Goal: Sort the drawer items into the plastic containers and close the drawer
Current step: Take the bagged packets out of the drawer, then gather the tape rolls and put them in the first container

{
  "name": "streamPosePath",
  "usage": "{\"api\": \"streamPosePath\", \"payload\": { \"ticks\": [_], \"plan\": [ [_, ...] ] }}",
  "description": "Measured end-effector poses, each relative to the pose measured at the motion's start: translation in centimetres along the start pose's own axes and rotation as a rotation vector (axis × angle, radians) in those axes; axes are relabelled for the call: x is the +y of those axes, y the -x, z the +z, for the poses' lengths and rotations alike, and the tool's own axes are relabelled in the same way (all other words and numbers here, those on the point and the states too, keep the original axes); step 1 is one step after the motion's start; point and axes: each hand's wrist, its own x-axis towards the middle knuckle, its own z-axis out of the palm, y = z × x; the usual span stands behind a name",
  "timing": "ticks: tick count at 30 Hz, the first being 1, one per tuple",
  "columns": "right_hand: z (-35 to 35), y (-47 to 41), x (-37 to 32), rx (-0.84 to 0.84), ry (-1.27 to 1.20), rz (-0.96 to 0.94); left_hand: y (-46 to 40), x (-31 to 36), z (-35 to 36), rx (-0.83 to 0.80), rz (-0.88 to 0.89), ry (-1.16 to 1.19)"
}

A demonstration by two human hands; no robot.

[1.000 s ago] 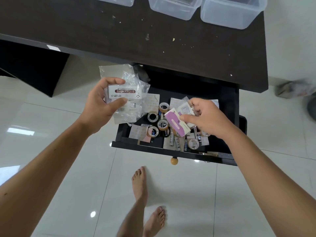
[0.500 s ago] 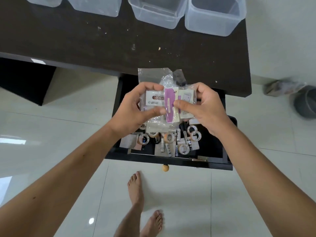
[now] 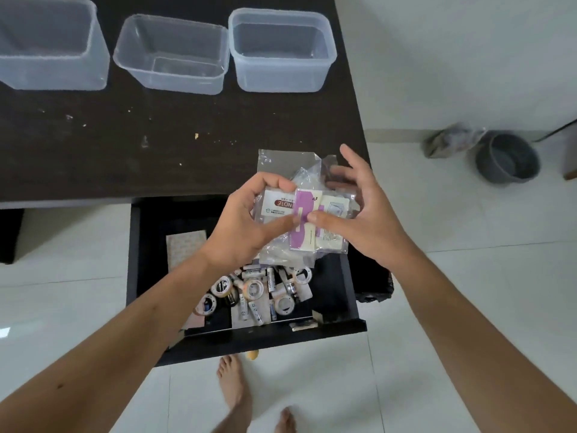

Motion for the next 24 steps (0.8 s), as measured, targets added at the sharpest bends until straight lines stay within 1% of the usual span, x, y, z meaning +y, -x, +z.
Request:
{"api": "streamPosePath", "payload": {
  "ticks": [2,5,7,8,11,14,17,19,21,24],
  "plan": [
    [-1.2,0.0,0.2,0.001,-0.034,-0.011,-1.2,0.4,1.2,-0.046,0.021,-0.013],
    [-4.0,0.6,1.6,0.061,-0.133,0.007,-3.1,0.8,4.5,-0.108,0.063,-0.007],
    [-6.0,1.1,2.9,0.117,-0.146,0.027,-4.1,0.9,7.2,-0.136,0.087,-0.037],
    [-7.1,1.4,3.7,0.140,-0.158,0.031,-4.5,0.8,8.4,-0.155,0.076,-0.036],
    [-10.4,2.4,6.0,0.166,-0.231,0.054,-5.5,0.5,12.5,-0.233,-0.084,0.055],
    [-13.5,3.1,8.5,0.201,-0.268,0.091,-6.5,-0.4,16.9,-0.237,-0.102,-0.008],
    [-16.6,3.2,11.5,0.225,-0.258,0.138,-7.7,-1.7,21.1,-0.202,-0.158,-0.061],
    [-18.2,3.2,13.4,0.215,-0.273,0.183,-8.5,-3.1,23.5,-0.119,-0.199,-0.144],
    [-19.3,3.0,15.3,0.204,-0.284,0.223,-8.9,-4.3,25.6,0.004,-0.252,-0.191],
    [-19.8,2.6,18.8,0.194,-0.284,0.272,-9.1,-6.6,28.4,0.120,-0.381,-0.071]
  ]
}}
